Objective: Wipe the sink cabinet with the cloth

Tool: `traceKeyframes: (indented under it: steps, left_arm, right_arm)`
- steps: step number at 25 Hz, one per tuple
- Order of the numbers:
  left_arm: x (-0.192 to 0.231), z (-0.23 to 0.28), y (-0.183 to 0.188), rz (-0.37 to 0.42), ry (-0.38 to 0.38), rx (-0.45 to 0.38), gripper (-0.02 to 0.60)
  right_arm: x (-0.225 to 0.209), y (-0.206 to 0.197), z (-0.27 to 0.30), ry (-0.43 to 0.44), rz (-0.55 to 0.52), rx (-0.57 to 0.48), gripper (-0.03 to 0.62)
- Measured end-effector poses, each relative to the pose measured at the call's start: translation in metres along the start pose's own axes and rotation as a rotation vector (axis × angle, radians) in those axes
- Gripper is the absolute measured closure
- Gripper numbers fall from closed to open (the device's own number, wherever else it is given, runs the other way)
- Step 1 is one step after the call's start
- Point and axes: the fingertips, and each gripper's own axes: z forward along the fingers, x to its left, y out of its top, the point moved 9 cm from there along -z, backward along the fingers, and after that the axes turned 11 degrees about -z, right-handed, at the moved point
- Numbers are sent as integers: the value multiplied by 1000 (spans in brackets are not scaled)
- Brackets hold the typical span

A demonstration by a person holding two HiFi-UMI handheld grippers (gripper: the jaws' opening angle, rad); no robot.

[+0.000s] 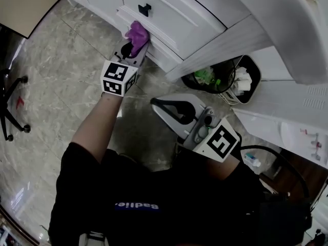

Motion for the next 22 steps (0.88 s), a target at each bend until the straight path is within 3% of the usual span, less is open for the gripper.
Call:
traceKeyframes:
  steps: [9, 15, 22]
  left_arm:
    - [-50, 0, -21, -13, -158, 6, 497]
    - [-76, 0, -32, -81, -202, -7, 497]
    - [-100, 1, -43, -64, -274, 3, 497]
  right_arm:
    - [-6, 4, -3, 5, 20, -34, 597]
    - [-11, 4, -8, -6, 36, -53, 597]
    - [-13, 2, -6, 4, 54, -67, 597]
